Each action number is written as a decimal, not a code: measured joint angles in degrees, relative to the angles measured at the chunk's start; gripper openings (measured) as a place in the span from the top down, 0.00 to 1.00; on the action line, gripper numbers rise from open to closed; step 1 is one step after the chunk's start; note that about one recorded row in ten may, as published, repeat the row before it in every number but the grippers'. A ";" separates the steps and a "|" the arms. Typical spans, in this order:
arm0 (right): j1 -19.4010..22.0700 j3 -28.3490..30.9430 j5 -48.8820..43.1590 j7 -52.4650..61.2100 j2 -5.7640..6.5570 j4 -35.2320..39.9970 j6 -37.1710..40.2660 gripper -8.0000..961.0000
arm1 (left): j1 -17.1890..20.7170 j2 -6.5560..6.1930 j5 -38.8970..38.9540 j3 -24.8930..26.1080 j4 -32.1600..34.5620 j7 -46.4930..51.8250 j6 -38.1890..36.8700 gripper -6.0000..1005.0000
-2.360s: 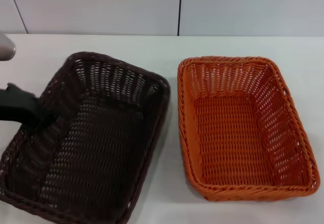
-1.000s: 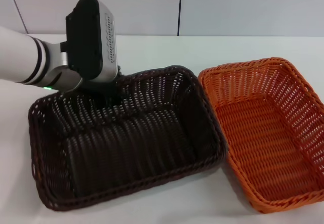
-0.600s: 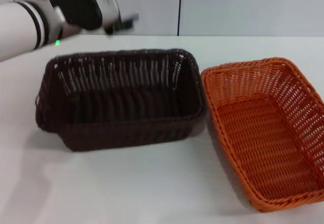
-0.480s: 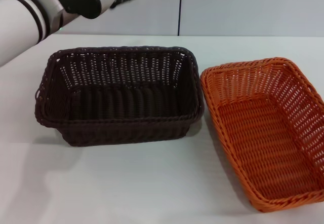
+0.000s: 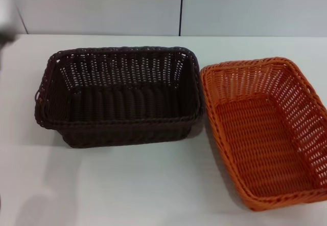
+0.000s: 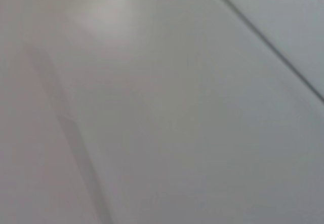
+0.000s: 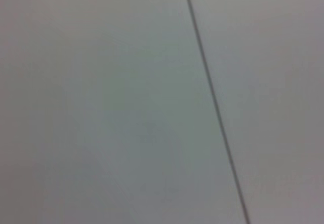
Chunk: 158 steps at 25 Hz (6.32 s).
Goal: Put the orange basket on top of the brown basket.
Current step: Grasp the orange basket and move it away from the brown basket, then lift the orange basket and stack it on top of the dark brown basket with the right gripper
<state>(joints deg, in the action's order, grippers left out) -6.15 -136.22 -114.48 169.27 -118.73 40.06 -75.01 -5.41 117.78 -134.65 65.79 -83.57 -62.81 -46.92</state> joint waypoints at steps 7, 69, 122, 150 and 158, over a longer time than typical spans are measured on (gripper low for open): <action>-1.09 0.04 -8.23 0.00 0.21 4.56 0.22 0.16 | 8.75 0.16 -13.94 0.00 20.54 35.72 -36.80 0.22; -28.15 52.17 -29.27 -28.04 -0.03 49.48 185.89 0.17 | 6.20 0.58 7.83 -2.96 53.22 43.25 -27.62 0.22; -36.62 45.60 -40.91 -11.45 -0.09 72.73 176.66 0.84 | 2.07 0.25 7.81 -1.99 61.18 43.21 -26.92 0.22; -27.76 24.43 -48.72 -88.46 -0.36 67.96 150.01 0.84 | 3.41 1.22 10.23 -7.07 61.24 51.19 -24.54 0.22; -27.29 22.69 -52.72 -89.37 -0.17 63.67 144.70 0.84 | 3.49 1.21 11.61 -9.58 61.11 51.45 -24.53 0.22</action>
<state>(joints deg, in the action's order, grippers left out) -33.44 -113.53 -167.21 79.90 -118.89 103.74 69.69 -1.92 119.00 -123.04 56.21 -22.47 -11.35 -71.45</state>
